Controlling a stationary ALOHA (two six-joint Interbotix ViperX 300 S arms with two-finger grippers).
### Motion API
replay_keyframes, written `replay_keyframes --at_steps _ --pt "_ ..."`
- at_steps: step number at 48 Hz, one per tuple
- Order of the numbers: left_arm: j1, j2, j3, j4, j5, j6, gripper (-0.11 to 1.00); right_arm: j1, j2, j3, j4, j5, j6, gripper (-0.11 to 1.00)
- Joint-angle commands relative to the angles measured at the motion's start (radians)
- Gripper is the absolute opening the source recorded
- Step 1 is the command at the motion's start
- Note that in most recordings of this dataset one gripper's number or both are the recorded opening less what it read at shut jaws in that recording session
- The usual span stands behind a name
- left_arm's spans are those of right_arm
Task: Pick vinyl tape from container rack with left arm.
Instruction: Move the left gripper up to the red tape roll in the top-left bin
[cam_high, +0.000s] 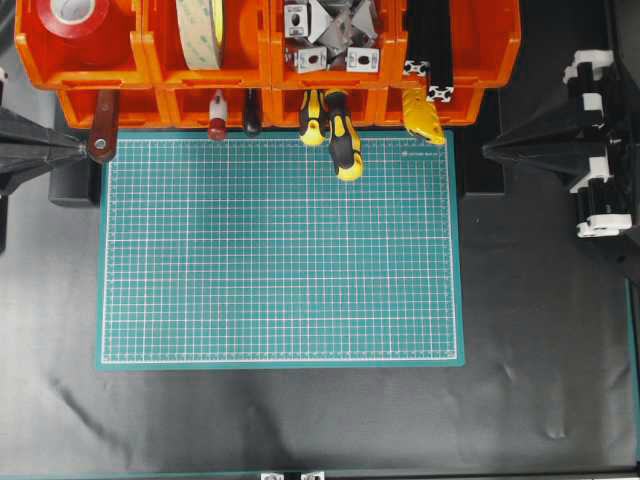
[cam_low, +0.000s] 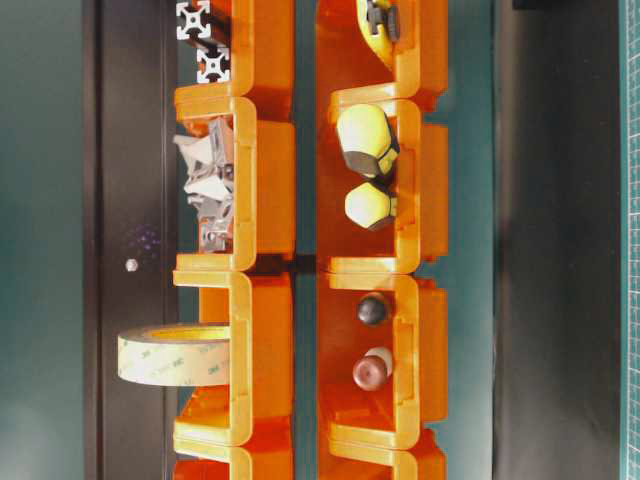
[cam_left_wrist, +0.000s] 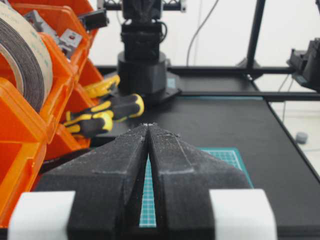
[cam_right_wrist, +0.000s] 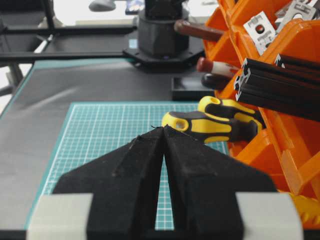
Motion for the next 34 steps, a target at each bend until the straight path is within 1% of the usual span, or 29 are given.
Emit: replay_keyframes --at_steps 1,2,4,5,7,11,12,20,26,34 --pt "0.008 0.020 -0.052 0.060 0.058 -0.015 0.05 -0.003 0.012 -0.026 0.005 -0.017 0.017 0.02" --pt "0.006 0.020 -0.064 0.060 0.080 -0.018 0.06 -0.003 0.012 -0.025 0.014 -0.020 0.017 0.02" --pt "0.008 0.018 -0.089 0.060 0.130 -0.023 0.08 -0.003 0.012 -0.025 0.040 -0.021 0.025 0.07" --pt "0.008 0.018 -0.104 0.060 0.156 -0.026 0.07 -0.003 0.012 -0.023 0.046 -0.021 0.031 0.07" --pt "0.008 0.015 -0.135 0.060 0.218 -0.025 0.02 -0.003 0.012 -0.023 0.054 -0.018 0.040 0.03" --pt "0.009 0.012 -0.213 0.060 0.345 -0.021 0.00 -0.003 0.012 -0.025 0.054 -0.023 0.057 0.01" --pt "0.009 0.011 -0.244 0.060 0.394 -0.015 0.00 -0.003 0.011 -0.025 0.054 -0.025 0.058 0.01" --pt "0.015 0.025 -0.431 0.061 0.652 -0.012 0.00 -0.003 0.009 -0.025 0.052 -0.032 0.058 0.01" --pt "0.018 0.069 -0.566 0.066 0.836 -0.012 0.00 -0.003 0.009 -0.025 0.054 -0.043 0.058 0.01" --pt "0.037 0.152 -0.723 0.075 1.063 -0.005 0.00 -0.003 0.009 -0.025 0.052 -0.055 0.060 0.01"
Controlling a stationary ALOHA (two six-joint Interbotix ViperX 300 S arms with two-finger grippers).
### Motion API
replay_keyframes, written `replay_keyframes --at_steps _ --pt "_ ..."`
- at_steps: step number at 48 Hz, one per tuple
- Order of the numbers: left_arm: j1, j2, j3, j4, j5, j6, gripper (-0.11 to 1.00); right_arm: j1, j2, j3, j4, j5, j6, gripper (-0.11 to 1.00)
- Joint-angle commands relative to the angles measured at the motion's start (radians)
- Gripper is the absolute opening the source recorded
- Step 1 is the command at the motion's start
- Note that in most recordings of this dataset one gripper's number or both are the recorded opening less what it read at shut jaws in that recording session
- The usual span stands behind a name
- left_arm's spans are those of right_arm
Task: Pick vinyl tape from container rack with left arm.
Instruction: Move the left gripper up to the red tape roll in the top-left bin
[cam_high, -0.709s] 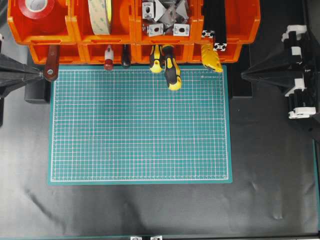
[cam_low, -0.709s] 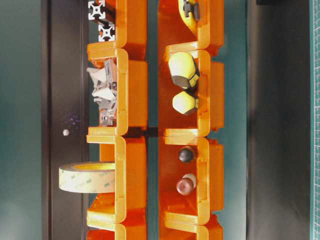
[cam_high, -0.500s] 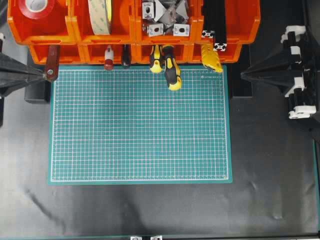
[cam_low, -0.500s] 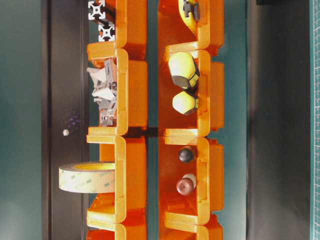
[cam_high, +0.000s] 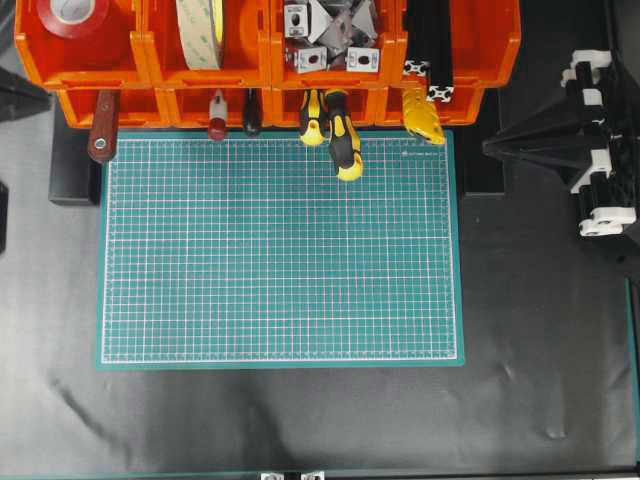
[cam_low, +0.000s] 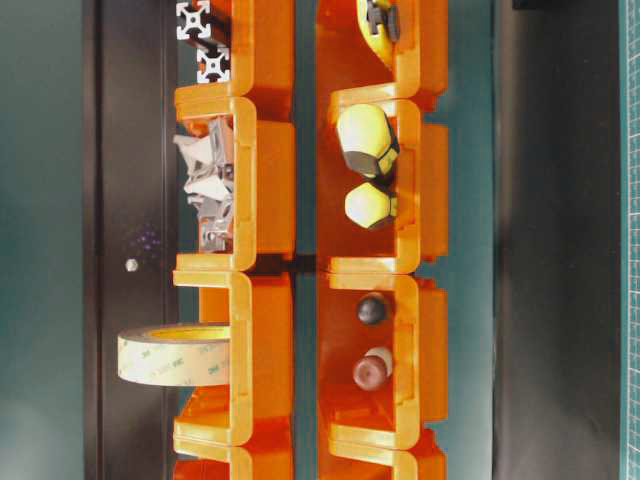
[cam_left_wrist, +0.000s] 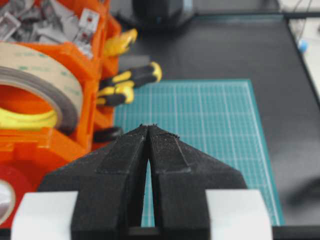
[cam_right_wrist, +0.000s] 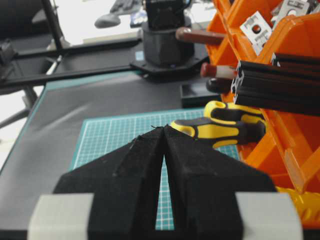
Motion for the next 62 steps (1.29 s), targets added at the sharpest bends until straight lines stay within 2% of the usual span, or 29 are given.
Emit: replay_keyframes --at_steps 1,11,21,30,33,36,40,44,48,62 --pt "0.020 0.063 -0.127 0.009 0.141 0.006 0.00 -0.002 0.005 -0.025 0.003 -0.020 0.000 0.01" --pt "0.067 0.204 -0.307 0.012 0.405 0.067 0.00 -0.002 0.005 -0.025 0.002 -0.018 -0.003 0.01" --pt "0.107 0.339 -0.472 0.018 0.638 0.189 0.01 -0.002 0.003 -0.025 0.002 -0.018 -0.006 0.01" --pt "0.149 0.437 -0.571 0.020 0.759 0.229 0.04 -0.002 0.003 -0.023 -0.002 -0.014 -0.006 0.01" --pt "0.163 0.463 -0.592 0.020 0.793 0.230 0.10 -0.002 0.003 -0.023 -0.002 -0.014 -0.006 0.01" --pt "0.178 0.477 -0.604 0.020 0.825 0.230 0.21 -0.002 0.003 -0.023 -0.002 -0.015 -0.006 0.01" --pt "0.187 0.485 -0.604 0.020 0.870 0.230 0.41 0.002 0.003 -0.025 -0.003 -0.015 -0.008 0.01" --pt "0.189 0.488 -0.595 0.020 0.896 0.230 0.66 0.005 0.003 -0.023 -0.005 -0.015 -0.008 0.01" --pt "0.189 0.491 -0.588 0.020 0.910 0.229 0.83 0.008 0.002 -0.023 -0.008 -0.015 -0.008 0.01" --pt "0.190 0.511 -0.574 0.020 0.905 0.225 0.81 0.008 0.002 -0.023 -0.012 -0.014 -0.009 0.01"
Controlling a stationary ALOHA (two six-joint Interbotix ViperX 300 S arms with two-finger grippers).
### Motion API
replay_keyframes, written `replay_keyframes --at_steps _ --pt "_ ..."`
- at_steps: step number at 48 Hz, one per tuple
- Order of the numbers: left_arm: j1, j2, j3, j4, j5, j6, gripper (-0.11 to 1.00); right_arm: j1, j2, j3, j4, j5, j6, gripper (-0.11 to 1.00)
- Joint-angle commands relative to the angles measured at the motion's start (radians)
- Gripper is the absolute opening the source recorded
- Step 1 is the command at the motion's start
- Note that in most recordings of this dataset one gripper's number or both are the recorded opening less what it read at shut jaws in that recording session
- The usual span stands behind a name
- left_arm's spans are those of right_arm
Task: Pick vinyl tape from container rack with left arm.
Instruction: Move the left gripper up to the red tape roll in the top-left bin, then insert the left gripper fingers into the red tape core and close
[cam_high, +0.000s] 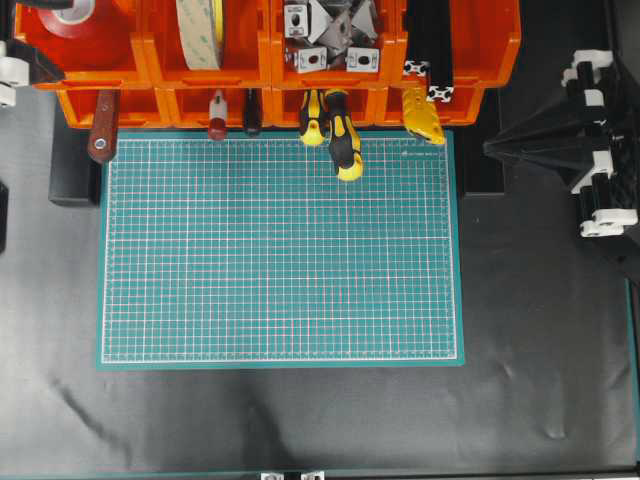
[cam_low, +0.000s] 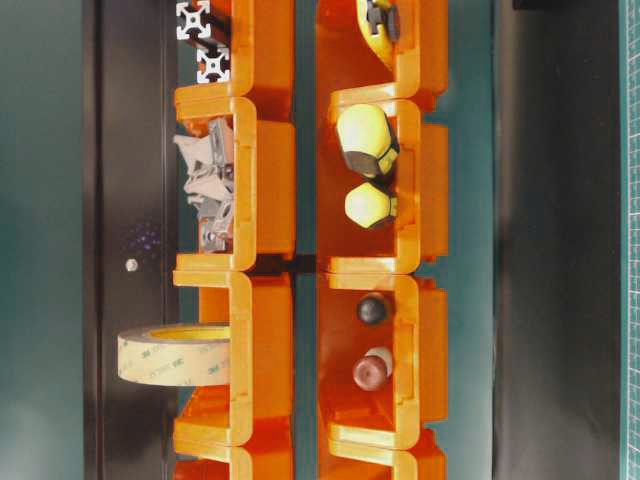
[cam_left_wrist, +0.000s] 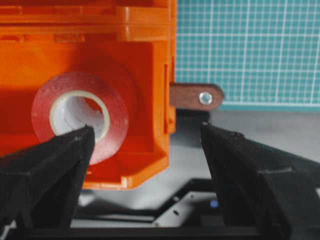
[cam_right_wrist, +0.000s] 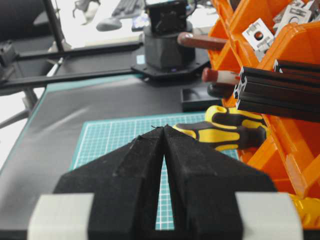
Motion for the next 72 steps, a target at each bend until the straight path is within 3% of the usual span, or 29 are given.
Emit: replay_keyframes --at_steps 1,20,43,49,61,72 --pt "0.006 0.006 -0.003 0.002 -0.006 -0.002 0.81 0.002 0.002 -0.023 -0.003 -0.009 -0.002 0.01" --pt "0.032 0.014 0.086 0.002 -0.080 -0.005 0.81 0.008 -0.002 -0.023 -0.003 -0.009 -0.002 0.01" --pt "0.044 0.006 0.092 0.002 -0.095 -0.003 0.80 0.008 -0.015 -0.020 -0.002 -0.005 -0.002 0.01" --pt "0.054 0.006 0.092 0.002 -0.094 0.006 0.70 0.008 -0.015 -0.020 -0.003 -0.005 -0.002 0.01" --pt "0.057 -0.003 0.103 0.002 -0.092 0.037 0.19 0.009 -0.015 -0.020 -0.003 -0.005 -0.002 0.01" --pt "0.057 -0.006 0.106 0.002 -0.092 0.040 0.19 0.009 -0.015 -0.020 -0.003 -0.005 -0.002 0.01"
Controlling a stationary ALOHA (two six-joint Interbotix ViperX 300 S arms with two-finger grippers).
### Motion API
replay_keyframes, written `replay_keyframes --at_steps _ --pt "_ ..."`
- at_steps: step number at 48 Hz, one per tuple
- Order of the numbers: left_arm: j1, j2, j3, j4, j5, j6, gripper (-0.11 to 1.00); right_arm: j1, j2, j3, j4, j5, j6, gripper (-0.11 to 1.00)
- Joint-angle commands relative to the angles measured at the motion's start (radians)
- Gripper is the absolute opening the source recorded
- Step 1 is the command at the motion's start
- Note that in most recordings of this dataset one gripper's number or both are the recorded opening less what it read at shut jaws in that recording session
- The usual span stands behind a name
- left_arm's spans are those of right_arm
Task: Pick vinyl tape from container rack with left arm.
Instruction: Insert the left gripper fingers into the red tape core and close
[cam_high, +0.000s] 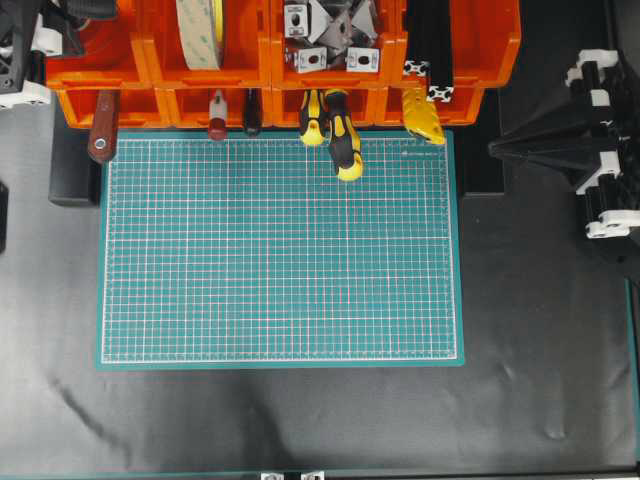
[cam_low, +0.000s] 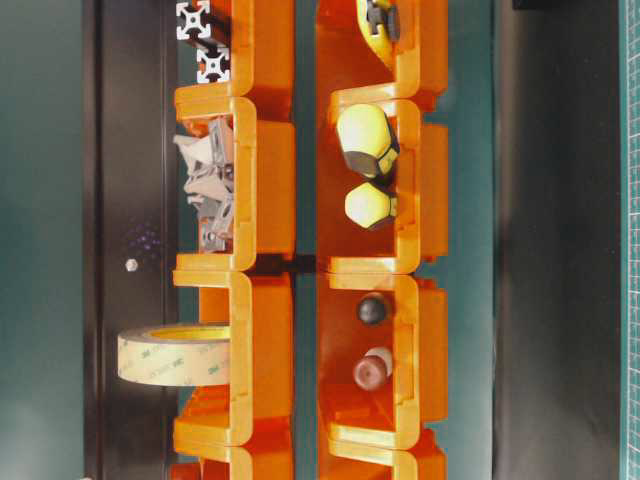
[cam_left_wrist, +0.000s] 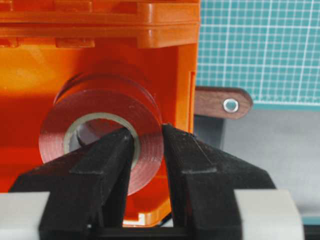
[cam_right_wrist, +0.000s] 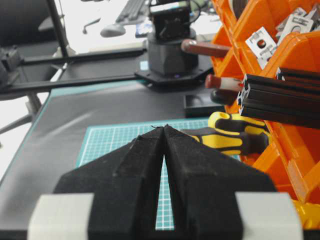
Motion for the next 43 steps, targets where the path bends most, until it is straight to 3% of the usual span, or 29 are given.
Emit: replay_keyframes --at_steps 1,17,34,43 --pt "0.002 -0.018 -0.009 0.003 -0.003 0.002 0.19 0.002 0.005 -0.020 -0.002 -0.005 0.002 0.01" --pt "0.005 -0.017 -0.021 0.003 0.000 0.005 0.19 0.002 0.005 -0.020 0.000 -0.006 0.002 0.01" --pt "-0.009 -0.025 -0.261 0.003 0.140 -0.008 0.19 0.002 0.005 -0.020 0.000 -0.012 0.002 0.01" --pt "-0.038 -0.049 -0.313 0.003 0.141 -0.008 0.19 0.003 0.003 -0.020 -0.002 -0.014 0.003 0.01"
